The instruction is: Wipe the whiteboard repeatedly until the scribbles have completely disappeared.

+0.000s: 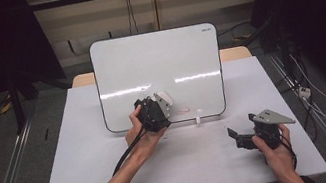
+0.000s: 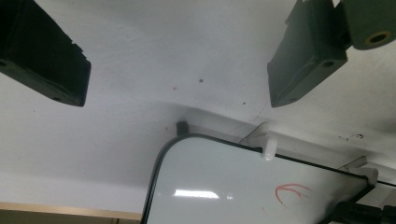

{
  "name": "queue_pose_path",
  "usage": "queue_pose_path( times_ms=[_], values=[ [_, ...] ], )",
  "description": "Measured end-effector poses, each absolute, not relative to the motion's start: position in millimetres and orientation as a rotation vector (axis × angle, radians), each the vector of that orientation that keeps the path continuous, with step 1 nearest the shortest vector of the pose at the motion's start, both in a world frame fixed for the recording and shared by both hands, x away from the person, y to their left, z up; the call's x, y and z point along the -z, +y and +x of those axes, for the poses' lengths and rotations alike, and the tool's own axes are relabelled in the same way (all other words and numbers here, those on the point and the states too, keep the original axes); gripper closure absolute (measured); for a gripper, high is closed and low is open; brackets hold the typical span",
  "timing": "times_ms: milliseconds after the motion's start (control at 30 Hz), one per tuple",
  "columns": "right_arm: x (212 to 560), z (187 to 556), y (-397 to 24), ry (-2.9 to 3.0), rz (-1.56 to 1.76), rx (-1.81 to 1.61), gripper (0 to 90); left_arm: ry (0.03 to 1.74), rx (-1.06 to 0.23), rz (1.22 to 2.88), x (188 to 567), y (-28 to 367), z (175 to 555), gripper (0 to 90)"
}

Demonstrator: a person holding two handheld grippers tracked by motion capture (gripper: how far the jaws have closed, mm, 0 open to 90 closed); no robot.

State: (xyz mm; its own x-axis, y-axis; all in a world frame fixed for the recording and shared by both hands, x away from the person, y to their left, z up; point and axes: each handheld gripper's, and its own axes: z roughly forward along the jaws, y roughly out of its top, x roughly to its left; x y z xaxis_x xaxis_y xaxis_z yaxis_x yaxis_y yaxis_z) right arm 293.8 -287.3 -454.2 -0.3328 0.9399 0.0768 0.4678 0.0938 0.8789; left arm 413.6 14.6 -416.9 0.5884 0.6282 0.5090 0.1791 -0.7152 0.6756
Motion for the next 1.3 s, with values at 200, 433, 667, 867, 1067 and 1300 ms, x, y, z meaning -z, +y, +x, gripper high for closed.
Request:
queue_pose_path(
  times_ms=[200,433,667,867,1067,1300],
  values=[
    [454,293,-288,1.853,1.378,-1.184,6.1,0.563,-1.025,2.260,419,-12,409,29.4],
    [454,292,-288,1.856,1.377,-1.192,6.1,0.546,-1.051,2.268,420,-22,408,29.8],
    [454,293,-287,1.857,1.376,-1.188,6.1,0.508,-1.065,2.279,421,-38,405,29.9],
    [454,293,-288,1.857,1.376,-1.188,6.1,0.471,-1.070,2.293,423,-55,402,29.9],
    [454,292,-288,1.858,1.376,-1.194,6.1,0.450,-1.071,2.297,424,-69,400,29.8],
    [454,292,-288,1.857,1.375,-1.195,6.1,0.421,-1.072,2.310,423,-84,399,29.9]
  ],
)
